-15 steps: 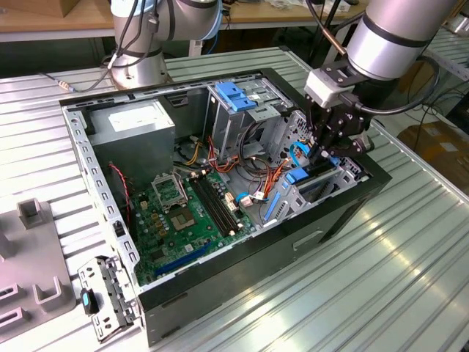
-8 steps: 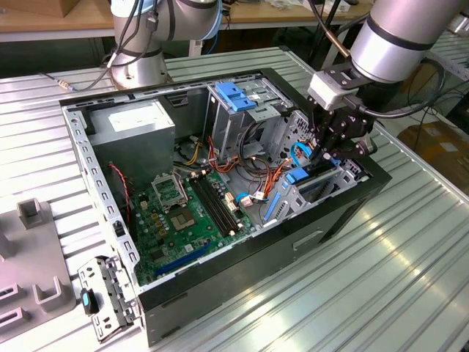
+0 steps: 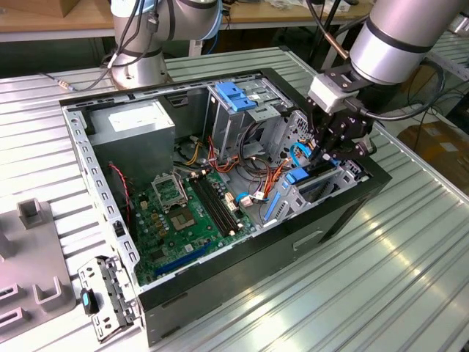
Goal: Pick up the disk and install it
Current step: 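Insert the second disk wire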
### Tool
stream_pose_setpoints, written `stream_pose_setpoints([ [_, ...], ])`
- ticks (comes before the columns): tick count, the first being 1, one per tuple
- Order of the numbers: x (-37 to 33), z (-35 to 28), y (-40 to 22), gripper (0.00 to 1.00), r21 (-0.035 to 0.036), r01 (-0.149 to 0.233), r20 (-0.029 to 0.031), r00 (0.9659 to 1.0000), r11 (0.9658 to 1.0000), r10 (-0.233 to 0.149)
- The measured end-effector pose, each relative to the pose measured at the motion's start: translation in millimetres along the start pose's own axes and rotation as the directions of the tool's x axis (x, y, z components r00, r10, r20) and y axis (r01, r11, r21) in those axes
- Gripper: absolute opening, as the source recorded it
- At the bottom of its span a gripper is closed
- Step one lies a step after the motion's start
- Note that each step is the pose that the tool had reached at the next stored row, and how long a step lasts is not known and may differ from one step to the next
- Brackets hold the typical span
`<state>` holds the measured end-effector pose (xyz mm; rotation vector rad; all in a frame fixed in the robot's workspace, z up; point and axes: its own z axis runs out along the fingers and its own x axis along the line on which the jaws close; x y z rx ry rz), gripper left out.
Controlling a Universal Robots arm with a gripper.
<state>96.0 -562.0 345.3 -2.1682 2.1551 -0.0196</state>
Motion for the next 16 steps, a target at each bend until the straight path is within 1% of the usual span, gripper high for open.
stream_pose_setpoints([
  [5,1.4,4.3,0.3,0.16,-0.0002,0.000,-0.0001,1.0000,1.0000,0.000],
  [9,1.5,4.8,0.3,0.16,-0.0001,0.000,0.0008,1.0000,1.0000,0.000],
  [11,1.5,4.4,0.2,0.17,0.0014,0.000,0.0012,1.0000,1.0000,0.000],
  [12,1.3,2.8,0.0,0.17,0.0016,0.000,0.0027,1.0000,1.0000,0.000],
  [13,1.2,-0.3,-0.1,0.17,0.0014,0.000,0.0022,1.0000,1.0000,0.000],
  [14,1.0,-5.3,-0.4,0.24,0.0012,0.000,0.0010,1.0000,1.0000,0.000],
  [15,0.7,-11.0,-0.8,0.24,0.0016,0.000,0.0010,1.0000,1.0000,0.000],
  [16,0.7,-11.7,-0.8,0.24,0.0017,0.000,0.0009,1.0000,1.0000,0.000],
])
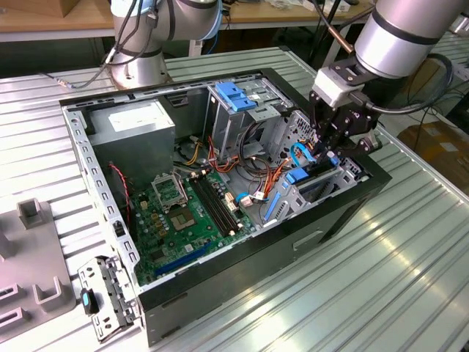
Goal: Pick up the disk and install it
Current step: 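Insert the second disk wire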
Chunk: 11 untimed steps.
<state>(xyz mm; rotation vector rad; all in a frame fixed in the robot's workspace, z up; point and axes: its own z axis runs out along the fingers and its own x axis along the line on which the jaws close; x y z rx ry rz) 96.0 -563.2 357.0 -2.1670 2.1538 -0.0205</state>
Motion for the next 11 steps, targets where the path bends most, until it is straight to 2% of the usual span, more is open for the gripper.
stream_pose_setpoints([
  [5,0.0,-0.1,0.0,0.22,0.0001,0.000,-0.0001,1.0000,1.0000,0.000],
  [7,0.0,-0.1,0.0,0.11,0.0001,0.000,0.0001,1.0000,1.0000,0.000],
  [11,0.0,-0.2,0.0,0.11,0.0001,0.000,0.0001,1.0000,1.0000,0.000],
])
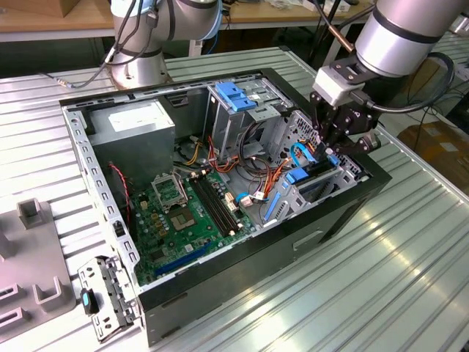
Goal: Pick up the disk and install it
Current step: 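Insert the second disk wire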
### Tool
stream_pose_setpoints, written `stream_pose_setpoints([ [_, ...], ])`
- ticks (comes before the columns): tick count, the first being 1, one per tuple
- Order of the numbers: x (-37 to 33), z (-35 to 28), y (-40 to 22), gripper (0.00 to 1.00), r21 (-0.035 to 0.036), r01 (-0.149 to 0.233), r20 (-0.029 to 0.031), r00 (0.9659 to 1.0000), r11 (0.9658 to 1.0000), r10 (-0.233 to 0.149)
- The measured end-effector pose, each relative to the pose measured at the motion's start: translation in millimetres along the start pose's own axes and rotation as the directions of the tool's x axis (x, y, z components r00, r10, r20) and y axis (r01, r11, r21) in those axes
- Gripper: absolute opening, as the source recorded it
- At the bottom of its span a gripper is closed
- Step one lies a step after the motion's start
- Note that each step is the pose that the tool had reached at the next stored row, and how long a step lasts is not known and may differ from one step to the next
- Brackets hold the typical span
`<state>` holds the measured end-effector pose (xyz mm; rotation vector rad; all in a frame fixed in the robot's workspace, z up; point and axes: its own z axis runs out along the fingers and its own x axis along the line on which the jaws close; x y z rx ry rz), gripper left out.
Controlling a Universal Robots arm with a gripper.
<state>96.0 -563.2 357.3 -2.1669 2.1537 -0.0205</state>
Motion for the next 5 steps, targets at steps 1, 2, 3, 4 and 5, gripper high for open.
stream_pose_setpoints([
  [1,0.0,0.0,0.0,0.11,0.0000,0.000,-0.0001,1.0000,1.0000,0.000],
  [2,0.0,-0.1,0.0,0.11,0.0000,0.000,-0.0001,1.0000,1.0000,0.000],
  [3,0.0,-0.2,0.0,0.11,0.0000,0.000,-0.0001,1.0000,1.0000,0.000],
  [4,0.0,-0.2,0.0,0.11,0.0000,0.000,0.0000,1.0000,1.0000,0.000],
  [5,0.0,-0.2,0.0,0.11,0.0000,0.000,0.0000,1.0000,1.0000,0.000],
])
